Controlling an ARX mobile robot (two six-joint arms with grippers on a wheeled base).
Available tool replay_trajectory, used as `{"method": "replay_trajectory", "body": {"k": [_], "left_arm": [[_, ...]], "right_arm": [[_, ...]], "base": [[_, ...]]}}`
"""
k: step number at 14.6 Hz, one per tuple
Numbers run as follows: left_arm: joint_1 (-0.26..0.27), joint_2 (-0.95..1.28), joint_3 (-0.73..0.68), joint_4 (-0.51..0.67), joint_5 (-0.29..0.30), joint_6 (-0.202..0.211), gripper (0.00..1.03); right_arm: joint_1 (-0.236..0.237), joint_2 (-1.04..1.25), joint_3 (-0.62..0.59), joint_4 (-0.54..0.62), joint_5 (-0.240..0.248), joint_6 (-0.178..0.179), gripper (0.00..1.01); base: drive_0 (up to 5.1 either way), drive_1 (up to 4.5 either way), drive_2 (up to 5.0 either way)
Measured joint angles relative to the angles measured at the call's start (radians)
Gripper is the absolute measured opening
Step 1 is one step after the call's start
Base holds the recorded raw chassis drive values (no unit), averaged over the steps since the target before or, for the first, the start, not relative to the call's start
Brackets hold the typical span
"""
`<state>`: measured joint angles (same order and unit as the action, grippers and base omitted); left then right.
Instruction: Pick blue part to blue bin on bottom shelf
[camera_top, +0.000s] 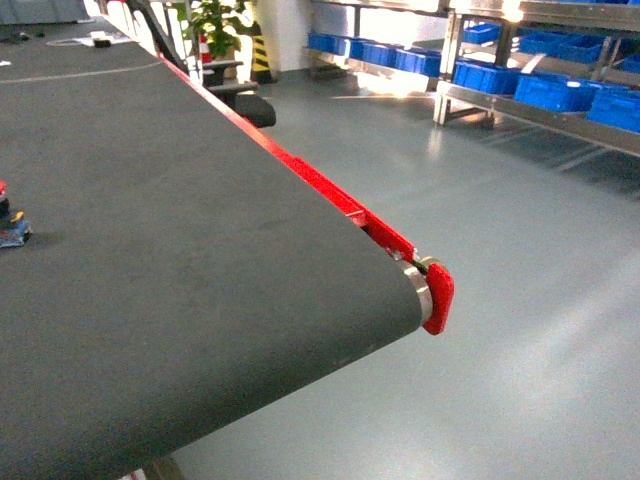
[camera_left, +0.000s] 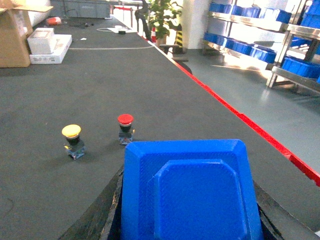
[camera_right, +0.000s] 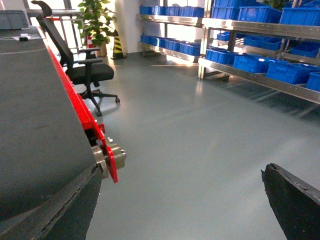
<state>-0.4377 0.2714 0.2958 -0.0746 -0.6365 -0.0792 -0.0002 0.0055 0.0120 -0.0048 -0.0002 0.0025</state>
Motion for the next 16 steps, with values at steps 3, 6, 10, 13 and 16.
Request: {"method": "replay_trajectory", "body": {"k": [3,6,10,13,16], "left_arm": [[0.0,0.0,0.0,0.0,0.0,0.0,0.43],[0.0,0.0,0.0,0.0,0.0,0.0,0.43],[0.0,0.0,0.0,0.0,0.0,0.0,0.43],[0.0,0.0,0.0,0.0,0.0,0.0,0.43],[0.0,0.002,0.0,0.0,0.0,0.0,0.43]], "right_arm": [[0.0,0.0,0.0,0.0,0.0,0.0,0.98],[0.0,0.0,0.0,0.0,0.0,0.0,0.98],[0.0,0.0,0.0,0.0,0.0,0.0,0.98],[0.0,0.0,0.0,0.0,0.0,0.0,0.98],[0.0,0.0,0.0,0.0,0.0,0.0,0.98]], "base": [[-1.5,-1.46,-1.5],[-1.5,-1.55,-1.5],[-1.5,-1.5,-1.5],[-1.5,-1.54,-1.5],[-1.5,-1.47,-1.5]]}}
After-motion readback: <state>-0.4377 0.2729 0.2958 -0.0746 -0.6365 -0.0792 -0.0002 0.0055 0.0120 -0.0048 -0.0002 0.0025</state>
